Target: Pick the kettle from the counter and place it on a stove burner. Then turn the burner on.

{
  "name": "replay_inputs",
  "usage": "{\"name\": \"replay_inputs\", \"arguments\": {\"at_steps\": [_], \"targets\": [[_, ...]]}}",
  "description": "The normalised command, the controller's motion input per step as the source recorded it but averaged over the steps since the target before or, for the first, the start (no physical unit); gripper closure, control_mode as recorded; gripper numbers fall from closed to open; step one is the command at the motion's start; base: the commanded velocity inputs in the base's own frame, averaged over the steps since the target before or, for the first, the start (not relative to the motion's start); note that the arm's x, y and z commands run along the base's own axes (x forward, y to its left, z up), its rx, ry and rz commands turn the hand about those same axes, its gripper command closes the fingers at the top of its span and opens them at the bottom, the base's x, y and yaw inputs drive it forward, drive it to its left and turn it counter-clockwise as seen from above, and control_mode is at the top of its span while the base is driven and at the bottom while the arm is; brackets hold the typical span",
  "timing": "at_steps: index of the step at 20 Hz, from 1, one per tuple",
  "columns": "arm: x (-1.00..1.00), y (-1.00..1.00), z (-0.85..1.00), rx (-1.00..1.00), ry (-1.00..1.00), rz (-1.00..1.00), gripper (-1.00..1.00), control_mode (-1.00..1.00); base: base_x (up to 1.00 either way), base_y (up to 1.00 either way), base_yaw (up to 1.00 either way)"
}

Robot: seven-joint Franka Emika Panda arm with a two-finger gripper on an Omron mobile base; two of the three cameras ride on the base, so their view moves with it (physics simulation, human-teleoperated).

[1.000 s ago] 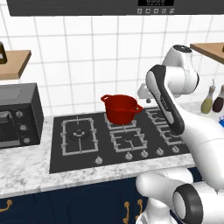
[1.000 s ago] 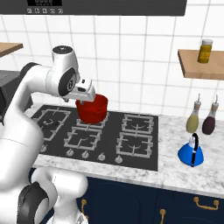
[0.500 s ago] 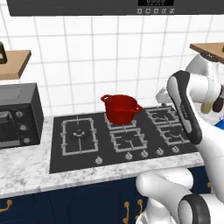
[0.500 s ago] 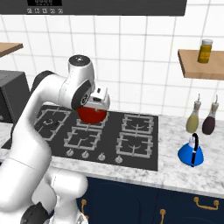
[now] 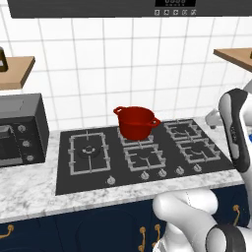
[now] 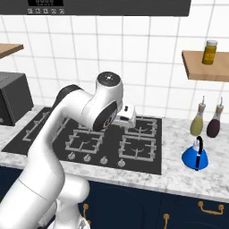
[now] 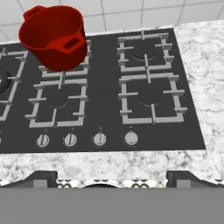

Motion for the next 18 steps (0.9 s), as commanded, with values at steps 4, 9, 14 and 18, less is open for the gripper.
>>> {"name": "replay_inputs", "arguments": {"at_steps": [4, 9, 14, 18], "targets": [[-0.16, -0.99, -0.12, 0.01, 0.0, -0.13, -1.0, -1.0, 0.0, 0.0, 0.0], [-0.03, -0.86, -0.15, 0.01, 0.0, -0.14, -1.0, -1.0, 0.0, 0.0, 0.0], [0.0, -0.83, -0.47, 0.04, -0.12, -0.07, -1.0, -1.0, 0.0, 0.0, 0.0], [0.0, -0.73, -0.49, 0.04, -0.11, -0.05, -1.0, -1.0, 0.0, 0.0, 0.0]]}}
